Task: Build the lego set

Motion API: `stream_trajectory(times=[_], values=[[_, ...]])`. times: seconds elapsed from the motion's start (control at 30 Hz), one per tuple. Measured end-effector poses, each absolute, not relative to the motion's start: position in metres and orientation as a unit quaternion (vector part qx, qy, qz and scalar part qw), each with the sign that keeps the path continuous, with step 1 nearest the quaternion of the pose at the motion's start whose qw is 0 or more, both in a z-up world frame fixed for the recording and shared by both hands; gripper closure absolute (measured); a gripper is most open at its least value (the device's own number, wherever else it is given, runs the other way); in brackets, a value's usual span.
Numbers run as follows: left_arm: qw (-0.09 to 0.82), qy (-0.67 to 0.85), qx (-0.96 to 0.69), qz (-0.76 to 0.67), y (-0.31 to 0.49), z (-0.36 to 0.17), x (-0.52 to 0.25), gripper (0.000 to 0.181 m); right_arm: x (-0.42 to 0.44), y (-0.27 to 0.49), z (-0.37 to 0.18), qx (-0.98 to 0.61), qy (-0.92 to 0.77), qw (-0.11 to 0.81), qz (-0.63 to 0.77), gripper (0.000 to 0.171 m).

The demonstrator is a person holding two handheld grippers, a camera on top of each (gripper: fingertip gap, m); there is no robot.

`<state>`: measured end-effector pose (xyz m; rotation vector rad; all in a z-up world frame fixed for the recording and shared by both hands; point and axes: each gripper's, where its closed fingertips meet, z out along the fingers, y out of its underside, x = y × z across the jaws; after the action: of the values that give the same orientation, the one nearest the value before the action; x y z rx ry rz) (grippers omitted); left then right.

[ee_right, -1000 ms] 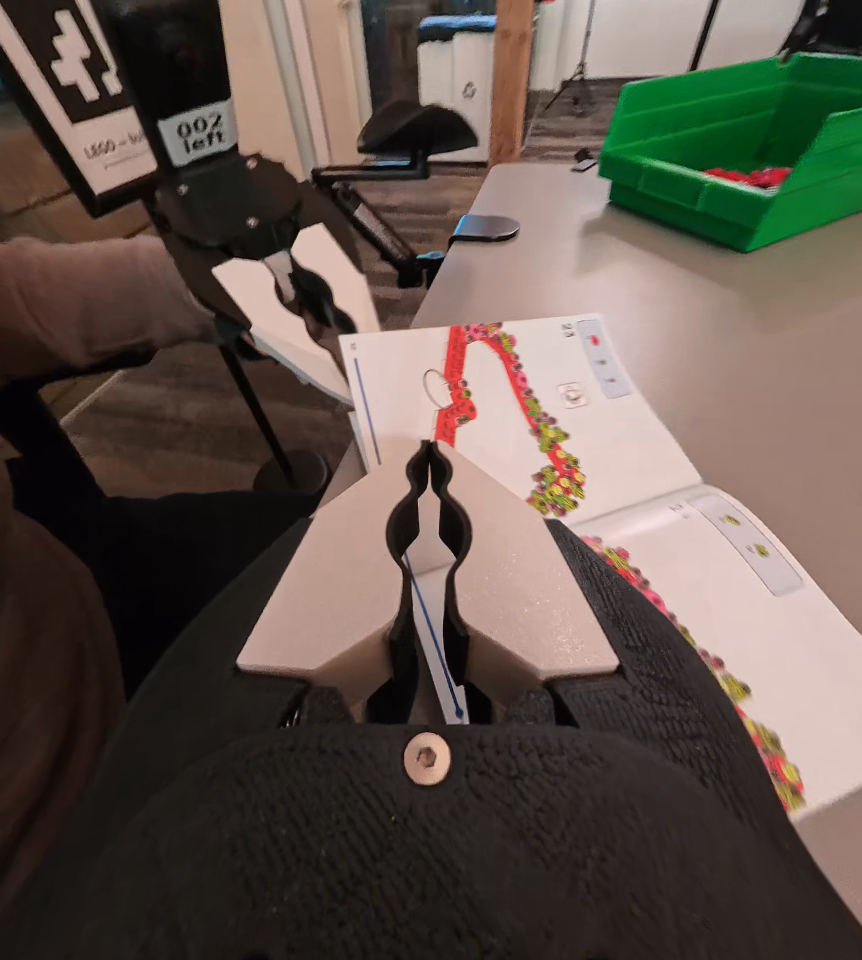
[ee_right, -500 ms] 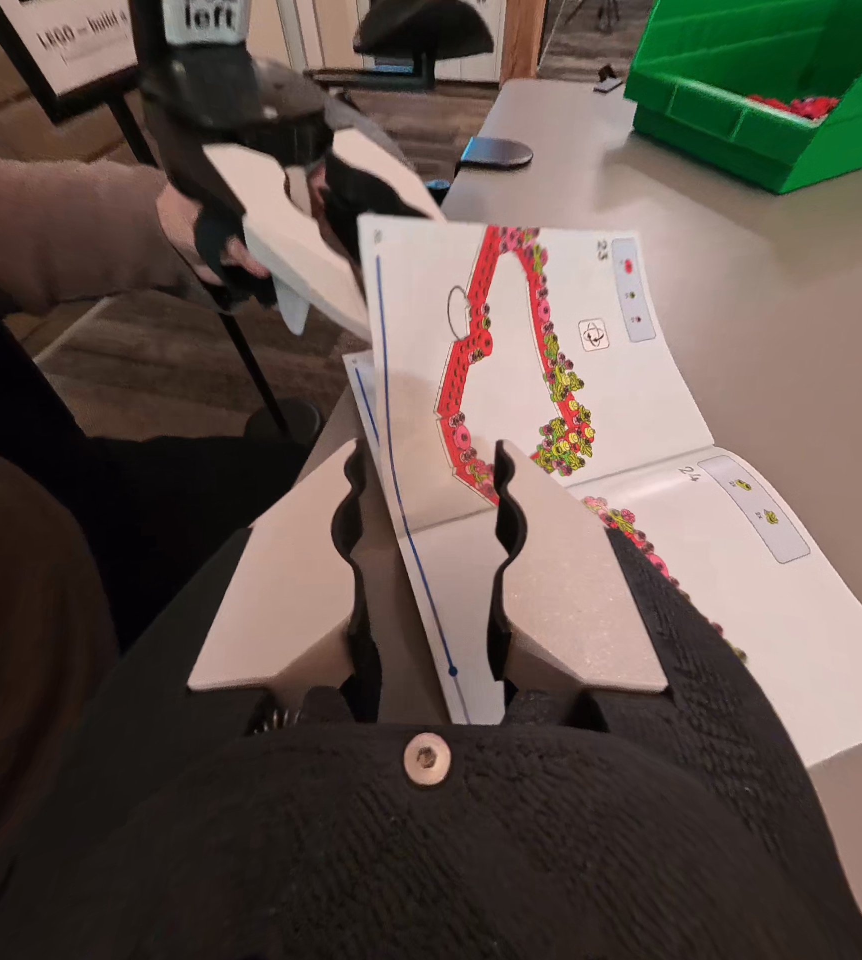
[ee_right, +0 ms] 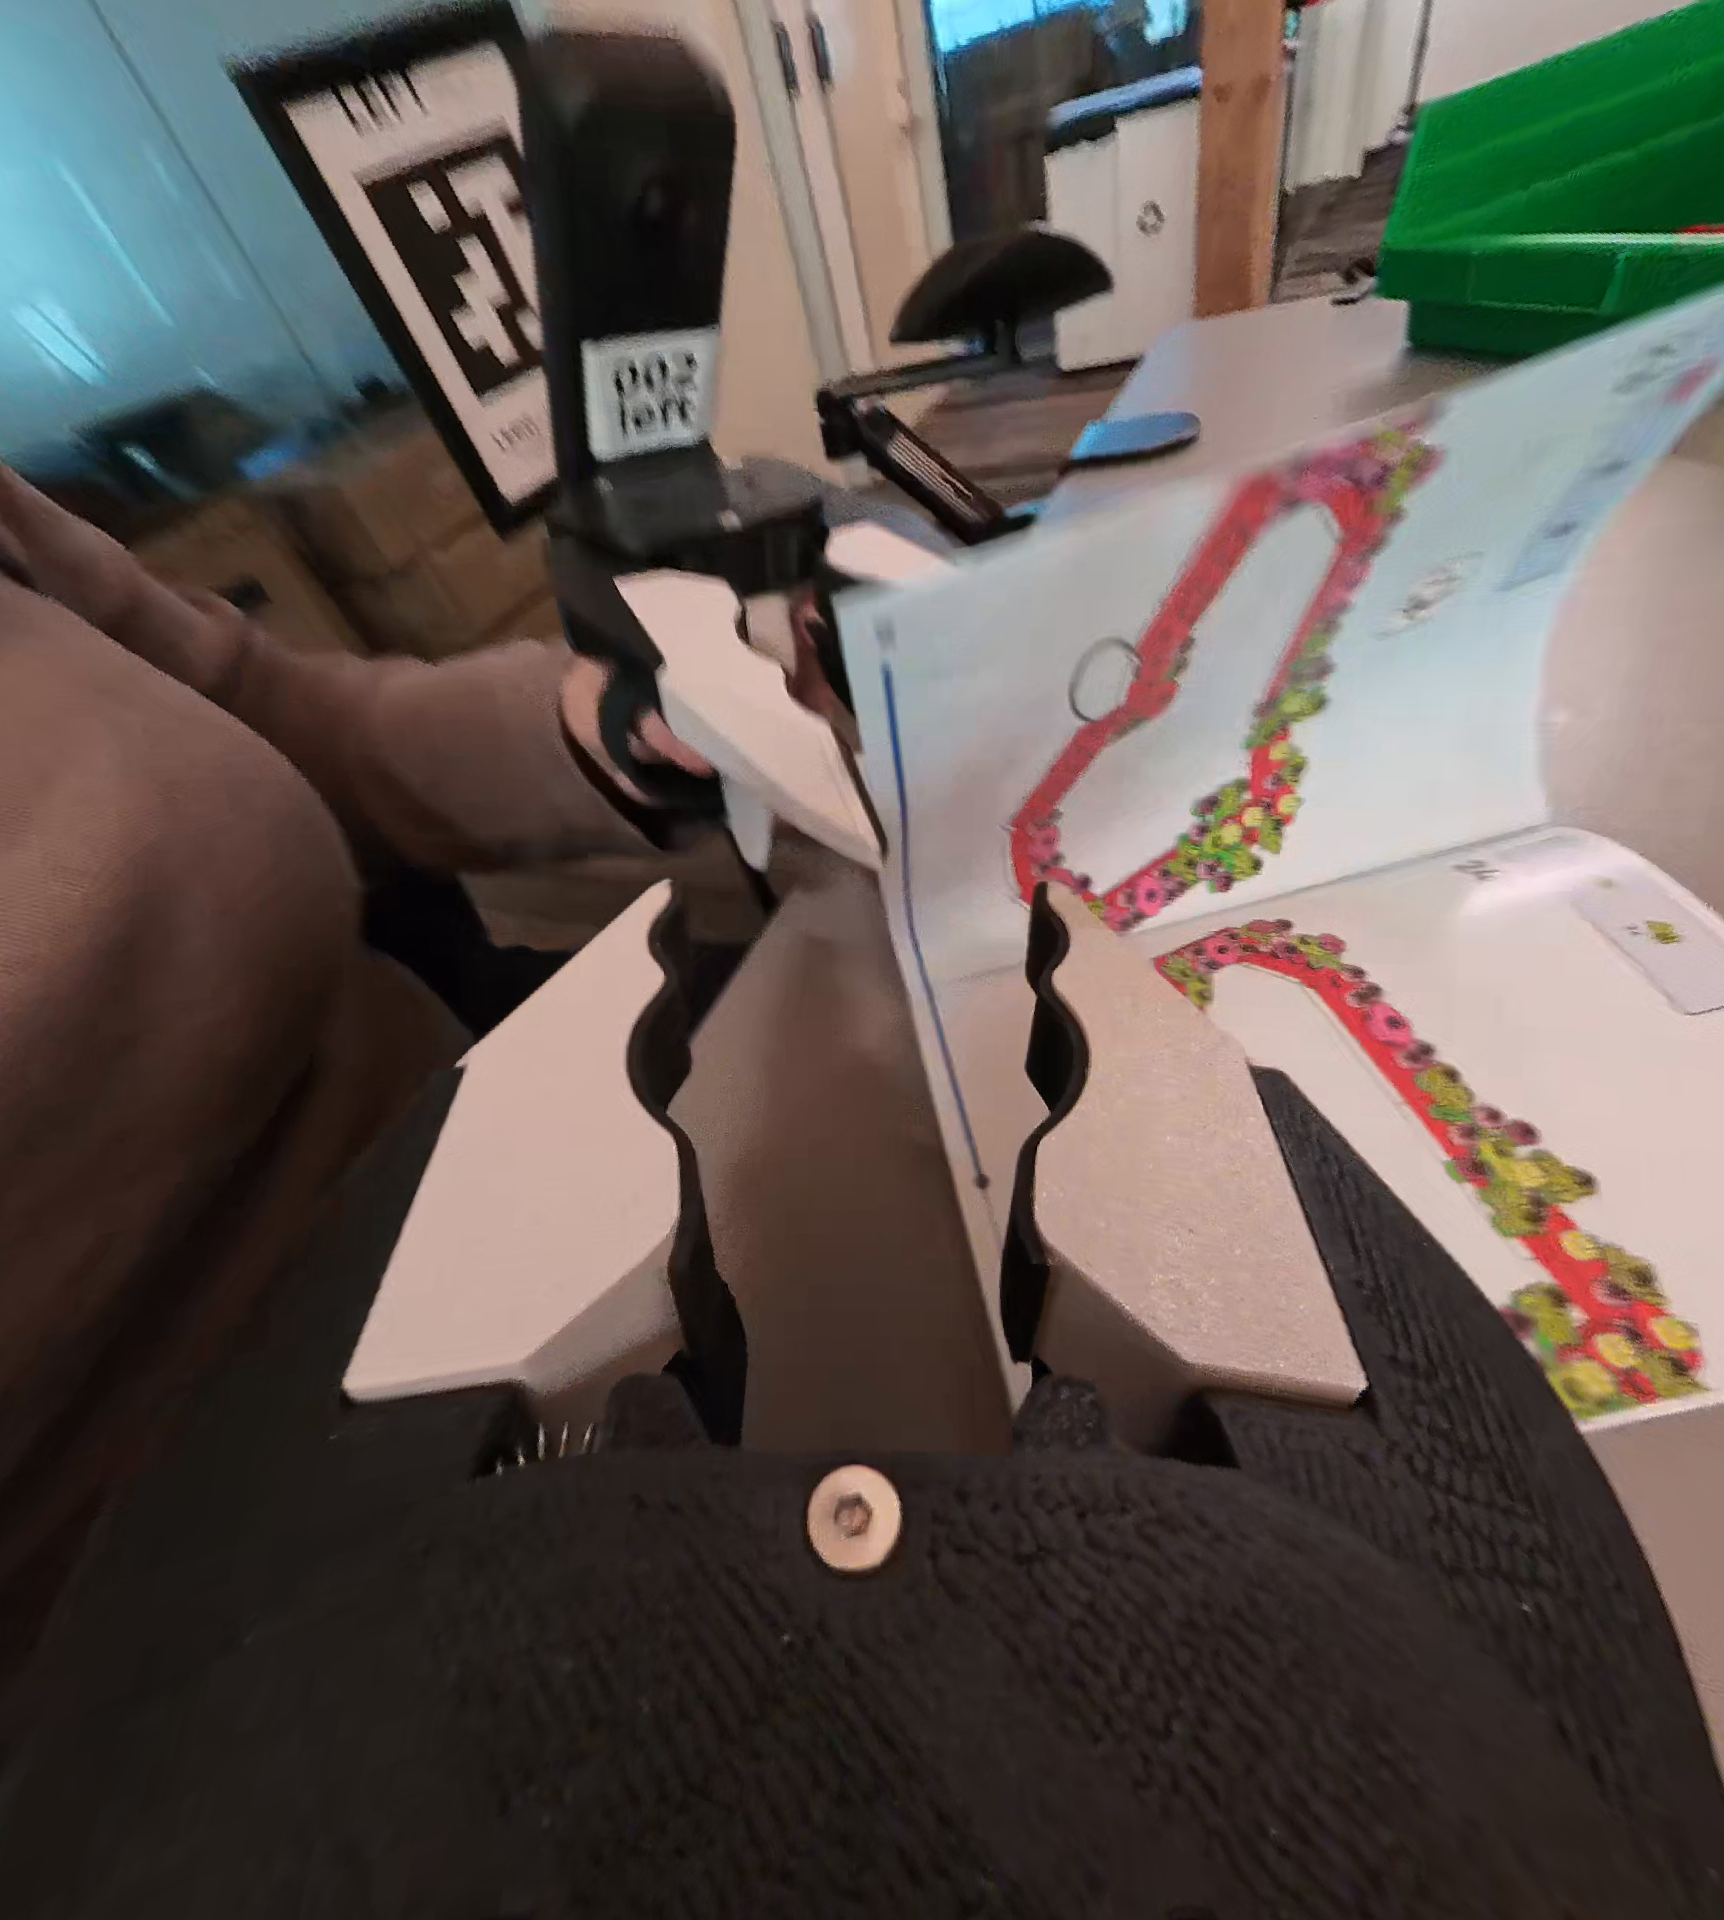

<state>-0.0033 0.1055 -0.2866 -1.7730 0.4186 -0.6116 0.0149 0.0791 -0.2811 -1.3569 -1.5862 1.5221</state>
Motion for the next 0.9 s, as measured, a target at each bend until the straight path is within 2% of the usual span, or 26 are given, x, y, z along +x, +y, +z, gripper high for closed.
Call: stream_trajectory(times=[0.1, 0.27, 0.5, 0.6, 0.9], values=[[0.573, 0.209, -0.762, -0.218, 0.112, -0.293, 0.009, 0.131, 0.026, 0.082, -0.27, -0.505, -0.539, 0.243, 0.629, 0.106], [0.558, 0.275, -0.764, -0.175, 0.121, -0.3, 0.036, 0.138, 0.047, 0.091, -0.269, -0.518, -0.517, 0.226, 0.643, 0.103], [0.561, 0.305, -0.753, -0.157, 0.13, -0.296, 0.056, 0.17, 0.064, 0.1, -0.275, -0.539, -0.511, 0.226, 0.63, 0.107], [0.558, 0.299, -0.753, -0.18, 0.13, -0.295, 0.061, 0.18, 0.065, 0.105, -0.279, -0.554, -0.512, 0.227, 0.616, 0.112], [0.534, 0.239, -0.744, -0.322, 0.125, -0.286, 0.063, 0.181, 0.07, 0.128, -0.281, -0.598, -0.456, 0.221, 0.62, 0.128]])
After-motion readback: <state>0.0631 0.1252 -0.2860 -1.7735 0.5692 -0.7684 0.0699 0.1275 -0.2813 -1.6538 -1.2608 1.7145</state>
